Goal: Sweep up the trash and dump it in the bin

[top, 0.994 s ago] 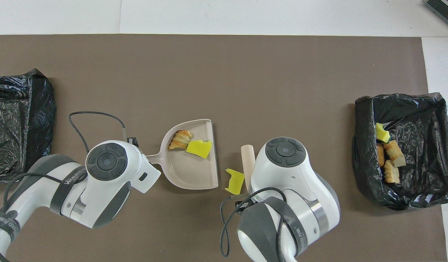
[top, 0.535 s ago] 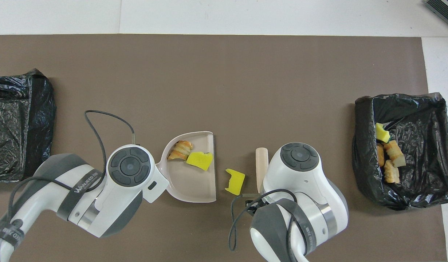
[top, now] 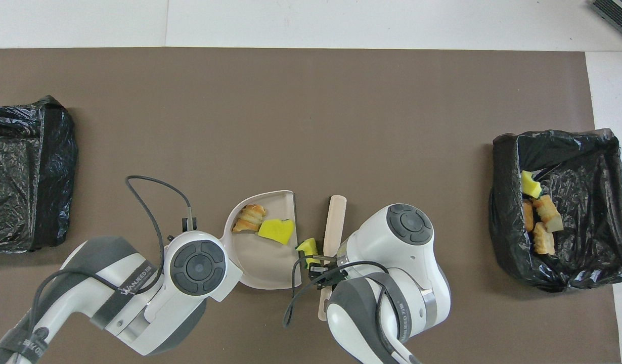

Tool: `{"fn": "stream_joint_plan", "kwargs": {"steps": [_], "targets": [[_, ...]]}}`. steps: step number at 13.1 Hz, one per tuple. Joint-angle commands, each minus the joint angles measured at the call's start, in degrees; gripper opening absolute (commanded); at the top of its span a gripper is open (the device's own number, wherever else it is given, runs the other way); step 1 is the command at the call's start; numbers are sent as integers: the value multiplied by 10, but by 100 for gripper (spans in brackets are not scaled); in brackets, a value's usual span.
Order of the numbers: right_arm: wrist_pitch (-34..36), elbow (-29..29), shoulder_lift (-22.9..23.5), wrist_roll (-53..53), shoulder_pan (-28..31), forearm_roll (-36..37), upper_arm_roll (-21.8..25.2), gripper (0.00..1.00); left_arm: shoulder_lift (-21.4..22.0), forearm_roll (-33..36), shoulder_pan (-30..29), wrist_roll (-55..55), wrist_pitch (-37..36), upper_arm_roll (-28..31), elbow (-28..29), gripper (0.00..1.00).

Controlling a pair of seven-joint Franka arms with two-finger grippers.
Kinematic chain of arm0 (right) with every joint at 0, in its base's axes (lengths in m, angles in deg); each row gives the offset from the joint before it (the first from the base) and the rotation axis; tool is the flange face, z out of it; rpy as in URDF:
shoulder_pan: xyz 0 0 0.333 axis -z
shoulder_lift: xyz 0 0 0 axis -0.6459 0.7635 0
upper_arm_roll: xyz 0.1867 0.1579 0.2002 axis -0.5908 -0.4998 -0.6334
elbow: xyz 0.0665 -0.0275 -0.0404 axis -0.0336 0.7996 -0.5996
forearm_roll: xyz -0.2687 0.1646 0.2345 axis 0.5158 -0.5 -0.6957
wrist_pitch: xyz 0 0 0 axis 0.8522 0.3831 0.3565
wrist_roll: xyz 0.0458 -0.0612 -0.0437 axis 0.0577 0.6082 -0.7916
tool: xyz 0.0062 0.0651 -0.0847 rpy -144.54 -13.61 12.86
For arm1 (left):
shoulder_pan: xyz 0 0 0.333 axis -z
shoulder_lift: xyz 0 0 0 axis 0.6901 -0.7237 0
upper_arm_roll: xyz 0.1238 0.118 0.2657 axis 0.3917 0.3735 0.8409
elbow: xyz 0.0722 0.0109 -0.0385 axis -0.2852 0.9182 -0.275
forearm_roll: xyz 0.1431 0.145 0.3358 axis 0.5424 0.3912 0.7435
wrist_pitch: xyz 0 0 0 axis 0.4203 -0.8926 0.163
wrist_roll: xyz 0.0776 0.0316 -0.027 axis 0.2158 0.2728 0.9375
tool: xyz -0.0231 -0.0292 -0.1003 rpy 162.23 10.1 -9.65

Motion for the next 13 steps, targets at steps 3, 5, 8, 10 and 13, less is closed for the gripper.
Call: {"fn": "stream_joint_plan", "kwargs": {"steps": [3, 5, 8, 10, 13], "targets": [[-40, -31, 22, 0, -10, -70, -1, 0, -8, 14, 3, 23, 59, 5, 23, 0], [-40, -37, 24, 4, -11, -70, -1, 0, -14, 9, 0, 22, 88, 5, 22, 0], [-38, -66, 25, 23, -11, -70, -1, 0, -23, 8, -18, 18, 130, 5, 22, 0], [7, -88, 18, 41, -10, -59, 2, 0, -28, 5, -19, 20, 149, 5, 22, 0], [64, -134, 16, 71, -2, -28, 6, 0, -31, -9, -23, 18, 168, 5, 22, 0]]}}
